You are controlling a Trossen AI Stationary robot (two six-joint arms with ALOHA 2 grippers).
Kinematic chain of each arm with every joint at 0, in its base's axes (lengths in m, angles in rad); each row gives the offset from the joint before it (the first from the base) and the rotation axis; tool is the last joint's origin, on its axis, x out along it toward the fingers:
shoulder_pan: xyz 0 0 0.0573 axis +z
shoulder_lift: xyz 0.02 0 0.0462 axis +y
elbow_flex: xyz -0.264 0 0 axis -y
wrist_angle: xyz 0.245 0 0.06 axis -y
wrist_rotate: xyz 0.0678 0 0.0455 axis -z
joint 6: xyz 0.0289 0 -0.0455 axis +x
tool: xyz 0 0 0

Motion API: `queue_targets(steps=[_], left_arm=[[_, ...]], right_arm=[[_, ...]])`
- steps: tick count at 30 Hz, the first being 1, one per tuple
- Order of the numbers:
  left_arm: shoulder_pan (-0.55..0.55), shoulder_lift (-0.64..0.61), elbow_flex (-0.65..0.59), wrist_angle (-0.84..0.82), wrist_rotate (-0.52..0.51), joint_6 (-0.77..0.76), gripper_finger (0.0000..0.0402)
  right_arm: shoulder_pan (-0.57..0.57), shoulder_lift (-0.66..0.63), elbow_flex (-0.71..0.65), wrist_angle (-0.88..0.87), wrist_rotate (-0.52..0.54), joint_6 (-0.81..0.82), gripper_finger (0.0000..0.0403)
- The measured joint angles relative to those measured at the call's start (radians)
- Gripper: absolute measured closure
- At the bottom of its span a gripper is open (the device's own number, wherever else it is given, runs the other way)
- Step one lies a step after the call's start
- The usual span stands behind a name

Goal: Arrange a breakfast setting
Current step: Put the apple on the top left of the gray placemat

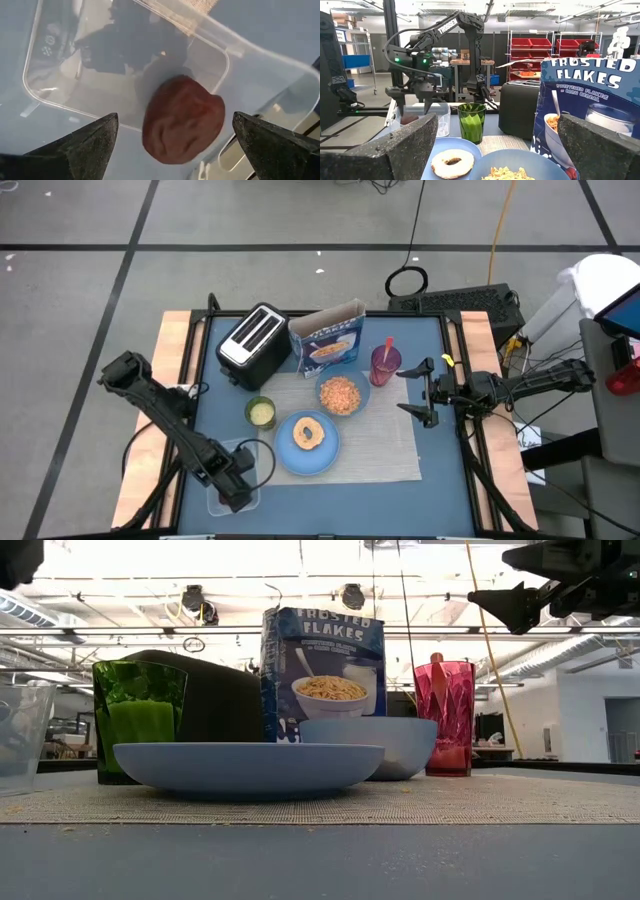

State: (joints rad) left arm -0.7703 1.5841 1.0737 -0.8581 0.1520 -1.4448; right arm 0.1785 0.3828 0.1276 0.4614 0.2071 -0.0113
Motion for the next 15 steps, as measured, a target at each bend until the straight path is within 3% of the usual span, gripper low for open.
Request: queue_targets(steps=[15], left_arm=[[-0.066, 0.000, 0.000, 0.000, -0.059, 0.218, 0.0005]], right_arm=[[0.000, 0.000, 0.000, -0.002, 0.000, 0.000, 0.0007]])
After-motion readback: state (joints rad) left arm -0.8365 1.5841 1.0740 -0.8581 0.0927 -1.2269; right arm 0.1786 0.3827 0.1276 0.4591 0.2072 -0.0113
